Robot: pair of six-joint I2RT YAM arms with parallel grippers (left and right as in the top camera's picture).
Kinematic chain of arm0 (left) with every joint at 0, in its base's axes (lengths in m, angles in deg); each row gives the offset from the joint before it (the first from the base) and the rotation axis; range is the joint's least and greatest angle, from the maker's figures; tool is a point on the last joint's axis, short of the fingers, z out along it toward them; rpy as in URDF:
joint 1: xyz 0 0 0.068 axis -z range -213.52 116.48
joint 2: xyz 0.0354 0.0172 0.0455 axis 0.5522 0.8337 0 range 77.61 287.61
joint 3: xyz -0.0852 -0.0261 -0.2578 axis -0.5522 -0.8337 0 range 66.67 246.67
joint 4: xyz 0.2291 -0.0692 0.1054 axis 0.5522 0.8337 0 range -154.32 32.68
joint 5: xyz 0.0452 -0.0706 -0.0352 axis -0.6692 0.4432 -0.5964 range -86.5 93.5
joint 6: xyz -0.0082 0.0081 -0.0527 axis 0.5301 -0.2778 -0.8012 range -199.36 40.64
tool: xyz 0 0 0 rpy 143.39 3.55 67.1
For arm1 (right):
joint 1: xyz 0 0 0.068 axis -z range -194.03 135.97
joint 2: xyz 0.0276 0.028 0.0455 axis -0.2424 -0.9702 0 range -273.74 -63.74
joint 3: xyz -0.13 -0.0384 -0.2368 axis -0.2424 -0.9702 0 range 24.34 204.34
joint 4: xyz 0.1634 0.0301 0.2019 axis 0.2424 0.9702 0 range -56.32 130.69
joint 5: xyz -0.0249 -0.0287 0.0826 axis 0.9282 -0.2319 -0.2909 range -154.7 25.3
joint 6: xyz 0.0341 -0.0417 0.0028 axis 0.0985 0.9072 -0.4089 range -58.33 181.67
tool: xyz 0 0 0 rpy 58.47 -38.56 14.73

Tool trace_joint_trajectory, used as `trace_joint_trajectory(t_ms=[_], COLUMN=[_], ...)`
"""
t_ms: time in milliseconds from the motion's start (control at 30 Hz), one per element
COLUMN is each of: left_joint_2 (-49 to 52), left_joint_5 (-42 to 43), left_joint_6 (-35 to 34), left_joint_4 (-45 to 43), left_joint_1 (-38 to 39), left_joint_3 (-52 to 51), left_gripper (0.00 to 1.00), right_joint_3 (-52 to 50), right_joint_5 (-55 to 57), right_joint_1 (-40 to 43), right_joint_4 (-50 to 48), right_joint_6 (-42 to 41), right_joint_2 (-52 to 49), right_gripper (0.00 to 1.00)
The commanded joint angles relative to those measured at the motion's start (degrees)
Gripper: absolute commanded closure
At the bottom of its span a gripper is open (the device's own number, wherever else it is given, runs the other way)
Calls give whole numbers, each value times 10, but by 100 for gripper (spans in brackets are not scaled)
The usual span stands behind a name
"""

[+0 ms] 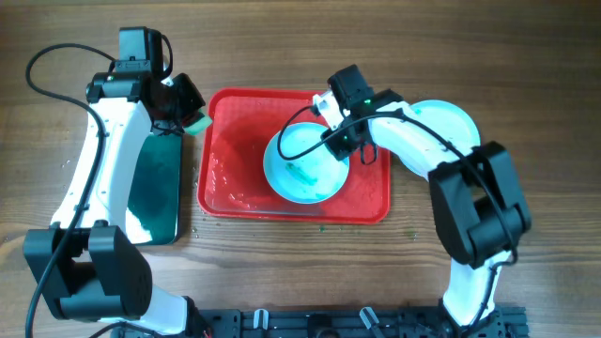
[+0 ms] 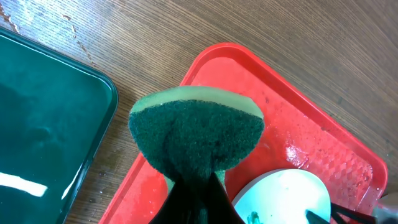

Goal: Clean dirty plates on tray and stack at the side
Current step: 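Grasp the rim of the last light-blue plate on the tray with the right gripper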

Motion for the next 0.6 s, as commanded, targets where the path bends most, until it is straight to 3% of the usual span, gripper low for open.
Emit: trace_joint_trajectory(t_ms=[0,133,267,333,400,567], left_joint_2=[3,3,3,3,3,3], left_joint_5=[-7,-7,-7,-7,-7,-7], left_joint_6=[-6,-6,-6,-6,-6,-6], left_joint_4=[-2,-2,-2,-4,-3,1], left_joint_1=[3,3,3,3,3,3], left_joint_3=[0,0,0,0,0,0], left_gripper=[96,96,96,96,96,96], right_joint_3=[2,16,75,73,65,59], right_joint_5=[-13,-63,-148,-179,-125,-64], right_joint_1=[1,1,1,0,-7,-34], right_joint_4=[6,65,148,130,91,4], right_joint_6=[-11,-65,-218,-333,-427,-502], right_joint_2=[-12,-10,-9,-11,-16,-46], right_gripper=[95,96,96,96,96,96])
